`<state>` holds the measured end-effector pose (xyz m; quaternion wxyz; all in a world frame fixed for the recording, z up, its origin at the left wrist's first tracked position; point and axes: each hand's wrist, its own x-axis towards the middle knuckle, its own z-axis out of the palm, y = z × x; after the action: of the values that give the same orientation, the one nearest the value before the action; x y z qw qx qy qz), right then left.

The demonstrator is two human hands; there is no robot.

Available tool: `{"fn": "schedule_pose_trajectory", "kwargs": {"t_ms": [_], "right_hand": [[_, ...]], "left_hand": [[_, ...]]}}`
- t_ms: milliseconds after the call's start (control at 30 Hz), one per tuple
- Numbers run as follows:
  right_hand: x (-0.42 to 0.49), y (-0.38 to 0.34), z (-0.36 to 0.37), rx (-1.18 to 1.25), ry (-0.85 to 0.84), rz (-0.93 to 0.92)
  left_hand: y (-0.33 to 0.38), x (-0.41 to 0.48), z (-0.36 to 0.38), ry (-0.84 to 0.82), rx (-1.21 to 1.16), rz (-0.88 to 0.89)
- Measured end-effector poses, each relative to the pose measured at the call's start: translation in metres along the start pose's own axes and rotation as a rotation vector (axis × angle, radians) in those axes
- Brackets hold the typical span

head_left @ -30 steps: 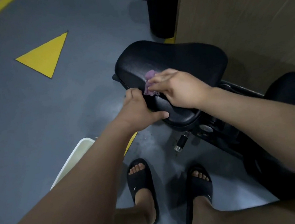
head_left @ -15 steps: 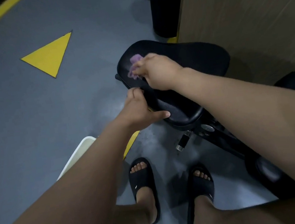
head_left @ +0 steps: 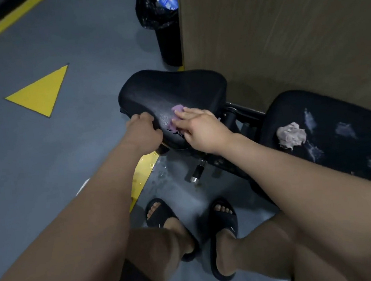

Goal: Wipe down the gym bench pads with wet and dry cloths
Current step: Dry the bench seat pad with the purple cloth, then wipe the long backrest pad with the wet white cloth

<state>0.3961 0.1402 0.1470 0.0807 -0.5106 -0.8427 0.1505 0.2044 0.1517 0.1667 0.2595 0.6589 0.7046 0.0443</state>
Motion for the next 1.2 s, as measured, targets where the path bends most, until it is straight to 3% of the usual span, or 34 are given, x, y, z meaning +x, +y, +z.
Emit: {"fn": "schedule_pose_trajectory", "kwargs": {"t_ms": [133,433,567,800,1000,1133,1200], "right_hand": [[-0.034,-0.001,-0.026,0.063,0.105,0.077],[-0.148,0.009,-0.077,0.027,0.083,0.414],[-0.205,0.027,-0.098,-0.004,0.025,0.573],[-0.235,0.069,-0.118,0.041,0.14,0.803],[-0.192,0.11,-0.091,0.113,0.168,0.786],[-0.168,0.13,-0.059,0.065,0.032,0.66],[-0.164,0.135,-0.047,0.054,0.05,0.61]], "left_hand": [[0.02,-0.032,-0.003,0.034,-0.084,0.002],[0.122,-0.113,0.02,0.045,-0.295,0.229],[0.137,-0.129,0.037,-0.089,-0.157,0.345],[0.152,-0.117,0.049,-0.167,-0.045,0.383],[0.172,-0.094,0.079,-0.207,-0.013,0.382],[0.167,-0.075,0.091,-0.215,0.057,0.306],[0.165,-0.071,0.093,-0.205,0.069,0.295]]}}
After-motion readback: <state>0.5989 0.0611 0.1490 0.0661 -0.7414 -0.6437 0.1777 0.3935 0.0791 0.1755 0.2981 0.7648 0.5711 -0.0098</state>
